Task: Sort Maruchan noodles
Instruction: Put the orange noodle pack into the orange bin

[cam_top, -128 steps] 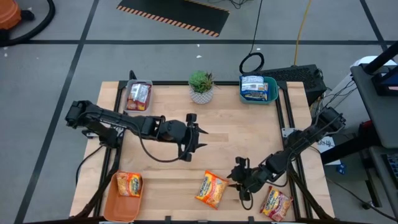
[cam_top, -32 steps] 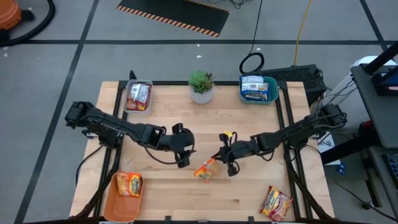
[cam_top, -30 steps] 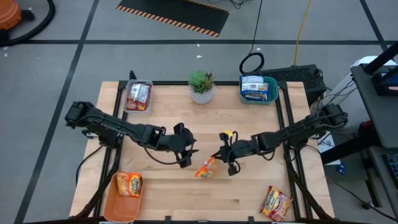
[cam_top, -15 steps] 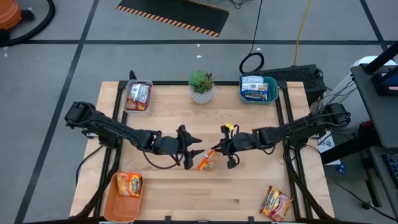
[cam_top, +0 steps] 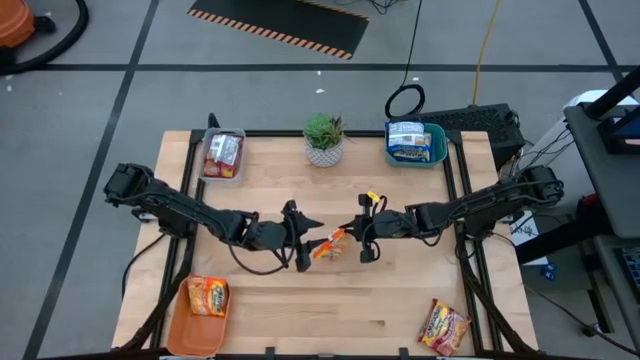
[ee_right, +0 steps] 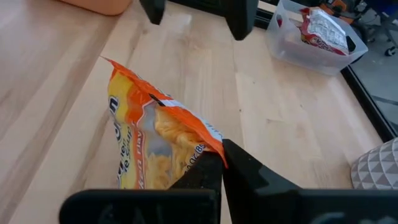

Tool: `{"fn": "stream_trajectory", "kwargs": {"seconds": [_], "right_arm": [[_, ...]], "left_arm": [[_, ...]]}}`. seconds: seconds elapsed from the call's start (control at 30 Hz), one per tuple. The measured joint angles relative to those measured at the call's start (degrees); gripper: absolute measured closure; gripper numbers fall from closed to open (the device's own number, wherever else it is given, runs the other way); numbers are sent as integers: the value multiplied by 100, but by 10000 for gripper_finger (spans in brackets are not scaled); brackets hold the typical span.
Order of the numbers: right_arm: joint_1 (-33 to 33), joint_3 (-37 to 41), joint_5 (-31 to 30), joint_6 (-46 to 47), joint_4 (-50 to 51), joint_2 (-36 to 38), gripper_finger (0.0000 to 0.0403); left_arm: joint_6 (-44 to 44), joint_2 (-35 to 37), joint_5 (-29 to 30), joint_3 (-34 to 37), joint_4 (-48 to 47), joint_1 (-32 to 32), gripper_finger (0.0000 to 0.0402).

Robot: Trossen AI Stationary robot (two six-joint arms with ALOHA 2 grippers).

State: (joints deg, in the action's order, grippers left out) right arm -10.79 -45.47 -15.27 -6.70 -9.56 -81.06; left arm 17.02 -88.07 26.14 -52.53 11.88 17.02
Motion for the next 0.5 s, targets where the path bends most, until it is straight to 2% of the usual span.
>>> {"fn": "stream_trajectory", "kwargs": {"seconds": [0.37,0.5], "right_arm": [[0,-2,-164,25,7,0,403],[0,-2,-529,226,24,0,403]], "left_arm": [[40,0,4,0,-22,11,188],[-139,-25,156,0,-176,13,188]]}}
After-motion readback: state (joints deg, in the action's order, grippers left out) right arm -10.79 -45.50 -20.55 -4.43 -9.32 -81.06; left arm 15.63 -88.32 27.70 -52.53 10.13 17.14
